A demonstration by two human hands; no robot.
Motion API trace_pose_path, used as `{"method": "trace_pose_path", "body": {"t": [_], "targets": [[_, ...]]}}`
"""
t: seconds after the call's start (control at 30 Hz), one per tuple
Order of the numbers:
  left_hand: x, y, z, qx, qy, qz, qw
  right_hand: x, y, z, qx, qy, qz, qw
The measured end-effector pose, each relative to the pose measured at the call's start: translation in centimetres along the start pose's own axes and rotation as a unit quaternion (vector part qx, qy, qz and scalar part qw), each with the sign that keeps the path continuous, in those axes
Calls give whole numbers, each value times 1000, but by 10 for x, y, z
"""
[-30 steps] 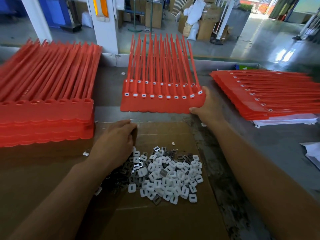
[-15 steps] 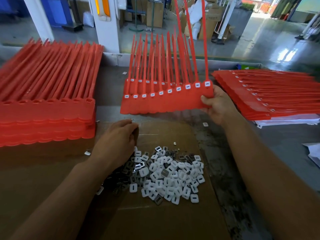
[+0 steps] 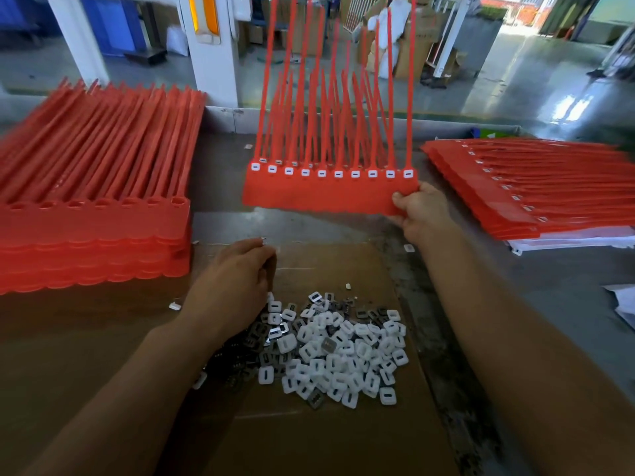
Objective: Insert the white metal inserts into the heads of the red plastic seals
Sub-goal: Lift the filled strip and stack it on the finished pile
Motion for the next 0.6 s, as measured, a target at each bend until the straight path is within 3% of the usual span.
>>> {"method": "trace_pose_path", "body": {"t": [0.17,0.23,0.37,0.47,0.53,0.6], "targets": [[0,1,0,-1,-1,1,1000,3,12,0,19,-43,-55,997],[-1,1,1,2,-2,3,1000,10,16,2,61,-136,-98,984],[-2,0,2,10,-5,11,1000,21,19,9,131,-425,-197,874],[-2,1,2,4,-4,1,1000,20,11,10,152,-463,-252,836],[-2,0,1,-6,1,-5,1000,6,-5,13,218,-448,-243,832],[-2,0,2,-14,4,-7,1000,-19,-22,13,258,-427,-138,855]]}}
Point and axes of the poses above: each hand's wrist, its own y-axis towards the middle knuckle, its own x-axis out of the back of the hand, z = x × y, the point moved 4 cm from there along y, towards the middle knuckle, and after that the axes turned 12 degrees about -x, right-handed, at the moved point
